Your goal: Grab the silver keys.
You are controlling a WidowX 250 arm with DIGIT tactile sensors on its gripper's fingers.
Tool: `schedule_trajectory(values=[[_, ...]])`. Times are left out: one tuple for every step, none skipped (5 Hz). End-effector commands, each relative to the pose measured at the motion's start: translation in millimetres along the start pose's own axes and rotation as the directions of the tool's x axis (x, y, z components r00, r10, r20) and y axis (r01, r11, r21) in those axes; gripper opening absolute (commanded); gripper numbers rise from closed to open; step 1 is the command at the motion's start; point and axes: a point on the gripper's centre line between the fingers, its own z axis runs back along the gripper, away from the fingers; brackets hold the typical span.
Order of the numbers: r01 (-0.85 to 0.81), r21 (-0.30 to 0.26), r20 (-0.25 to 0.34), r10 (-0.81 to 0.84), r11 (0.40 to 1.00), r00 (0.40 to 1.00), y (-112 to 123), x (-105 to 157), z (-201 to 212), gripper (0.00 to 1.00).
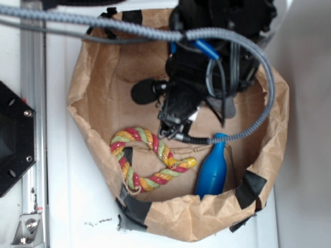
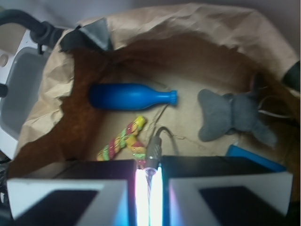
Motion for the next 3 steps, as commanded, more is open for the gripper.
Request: schedule_trajectory(values=[[-0.004, 0.137, 0.123, -0.013, 0.991, 0.992, 3.3, 2.8, 8.1, 0.00], [-0.026, 0.160, 0.117, 0.007, 0.987, 0.993, 12.5, 6.1, 2.0, 0.00], [-0.025, 0.176, 0.107, 0.006, 0.984, 0.994, 16.2, 5.0, -6.2, 0.00]])
